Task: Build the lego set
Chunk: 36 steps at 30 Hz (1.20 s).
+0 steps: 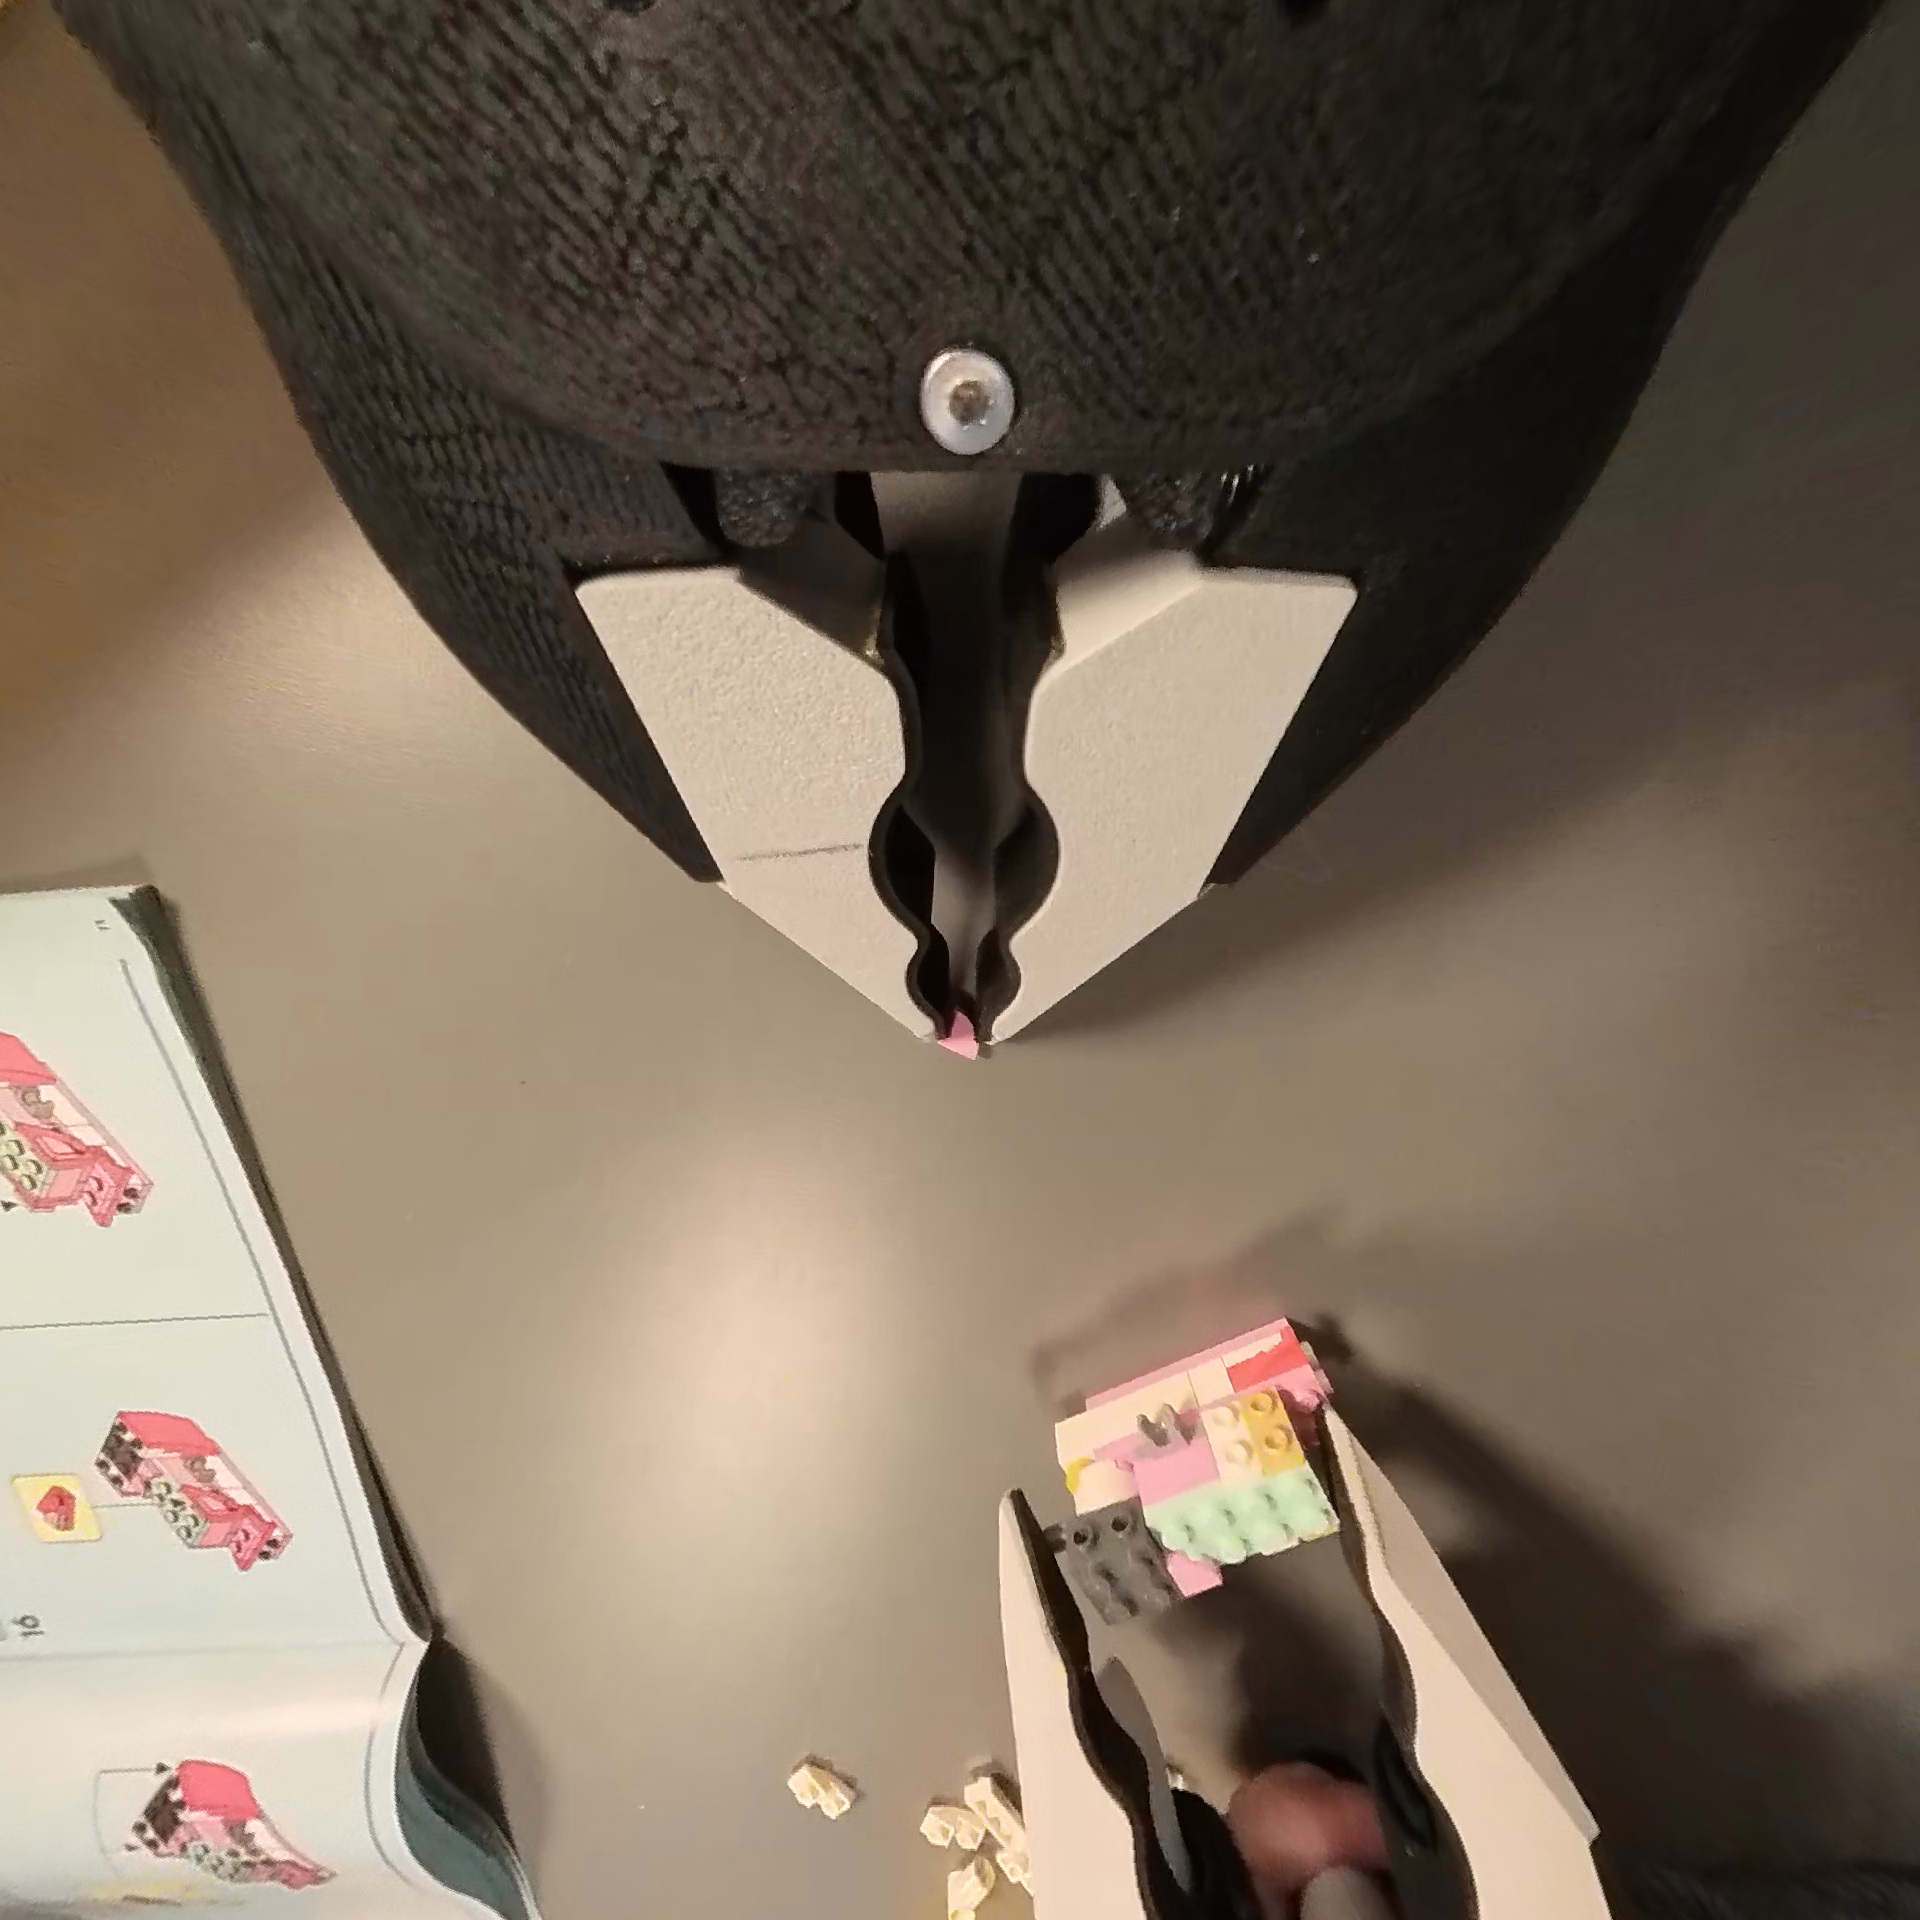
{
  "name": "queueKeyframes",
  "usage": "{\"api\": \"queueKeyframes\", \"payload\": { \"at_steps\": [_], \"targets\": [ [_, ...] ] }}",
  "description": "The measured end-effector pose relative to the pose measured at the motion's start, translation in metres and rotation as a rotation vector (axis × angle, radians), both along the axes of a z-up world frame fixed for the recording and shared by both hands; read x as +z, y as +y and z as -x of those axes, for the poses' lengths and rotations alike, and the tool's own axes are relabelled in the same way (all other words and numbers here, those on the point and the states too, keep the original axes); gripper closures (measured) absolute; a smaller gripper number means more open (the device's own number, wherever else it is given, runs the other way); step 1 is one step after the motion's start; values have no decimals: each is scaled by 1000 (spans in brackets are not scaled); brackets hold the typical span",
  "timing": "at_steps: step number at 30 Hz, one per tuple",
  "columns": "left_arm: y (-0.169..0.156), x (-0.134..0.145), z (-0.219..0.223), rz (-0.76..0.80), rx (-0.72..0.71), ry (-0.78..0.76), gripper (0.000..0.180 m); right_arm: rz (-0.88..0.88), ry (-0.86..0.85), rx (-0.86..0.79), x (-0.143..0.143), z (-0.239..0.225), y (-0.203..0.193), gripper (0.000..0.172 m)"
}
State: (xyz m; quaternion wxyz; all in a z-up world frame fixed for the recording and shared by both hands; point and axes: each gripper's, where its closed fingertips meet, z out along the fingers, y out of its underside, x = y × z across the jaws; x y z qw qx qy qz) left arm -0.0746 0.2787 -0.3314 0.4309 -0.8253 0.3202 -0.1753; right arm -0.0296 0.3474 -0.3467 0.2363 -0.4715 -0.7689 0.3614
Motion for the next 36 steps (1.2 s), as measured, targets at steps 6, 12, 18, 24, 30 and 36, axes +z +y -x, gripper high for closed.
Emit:
{"api": "queueKeyframes", "payload": {
  "at_steps": [6,12,18,24,30,36],
  "targets": [
    [-7,0,-8,0,-73,-1,120,16,55,81,14,8,-18,170],
    [-17,1,-16,-4,-162,-4,127,70,134,295,46,21,-68,170],
    [-21,1,-19,-3,-192,-4,127,21,78,425,44,34,-88,170],
    [-21,1,-19,-3,-192,-3,127,-11,60,441,41,37,-88,170],
    [-18,1,-16,-4,-171,-2,127,-49,32,339,27,34,-60,170],
    [-15,1,-14,-3,-155,-2,127,-12,-50,288,6,25,-44,170]
  ]
}}
